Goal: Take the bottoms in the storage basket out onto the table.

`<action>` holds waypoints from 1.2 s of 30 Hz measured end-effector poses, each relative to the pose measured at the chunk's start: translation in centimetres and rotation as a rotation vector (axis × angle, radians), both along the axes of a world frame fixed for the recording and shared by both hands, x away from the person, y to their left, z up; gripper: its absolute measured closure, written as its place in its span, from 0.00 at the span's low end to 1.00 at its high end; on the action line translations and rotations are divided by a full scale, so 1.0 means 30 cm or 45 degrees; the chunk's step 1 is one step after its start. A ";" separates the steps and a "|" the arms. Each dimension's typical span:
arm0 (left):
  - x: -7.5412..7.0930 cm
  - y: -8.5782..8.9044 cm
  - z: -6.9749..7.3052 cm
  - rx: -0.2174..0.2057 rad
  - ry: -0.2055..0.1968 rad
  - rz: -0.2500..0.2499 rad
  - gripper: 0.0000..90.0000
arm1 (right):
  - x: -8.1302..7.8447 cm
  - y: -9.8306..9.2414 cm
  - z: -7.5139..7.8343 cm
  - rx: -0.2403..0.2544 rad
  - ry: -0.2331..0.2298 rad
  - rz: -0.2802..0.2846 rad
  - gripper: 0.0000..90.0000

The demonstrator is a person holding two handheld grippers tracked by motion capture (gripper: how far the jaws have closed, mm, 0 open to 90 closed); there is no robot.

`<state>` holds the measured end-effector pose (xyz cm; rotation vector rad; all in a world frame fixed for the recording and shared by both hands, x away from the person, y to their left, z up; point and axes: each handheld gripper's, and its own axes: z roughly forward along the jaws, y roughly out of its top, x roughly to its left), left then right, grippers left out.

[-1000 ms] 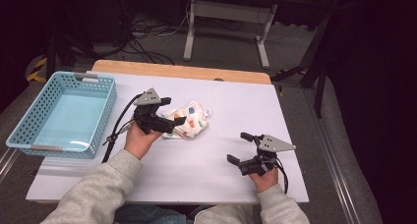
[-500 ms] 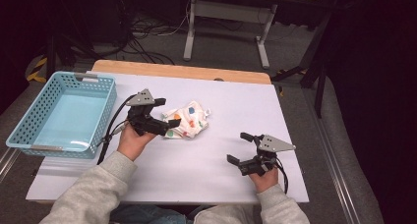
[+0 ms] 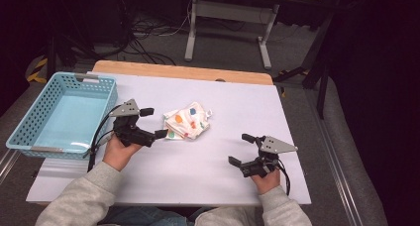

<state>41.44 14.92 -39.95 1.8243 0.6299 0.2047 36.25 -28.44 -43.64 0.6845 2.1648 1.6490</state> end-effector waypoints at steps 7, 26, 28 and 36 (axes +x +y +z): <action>-0.031 0.038 -0.036 -0.015 0.022 -0.007 0.02 | 0.000 0.000 0.000 -0.001 0.001 0.000 0.01; -0.140 0.115 -0.144 0.109 0.045 -0.022 0.01 | 0.001 0.001 -0.002 0.001 0.007 0.004 0.01; -0.144 0.121 -0.152 0.111 0.046 -0.015 0.01 | 0.001 0.001 -0.002 0.002 0.007 0.005 0.01; -0.169 0.171 -0.187 0.015 0.064 0.063 0.00 | 0.000 0.001 -0.001 0.004 0.012 0.009 0.01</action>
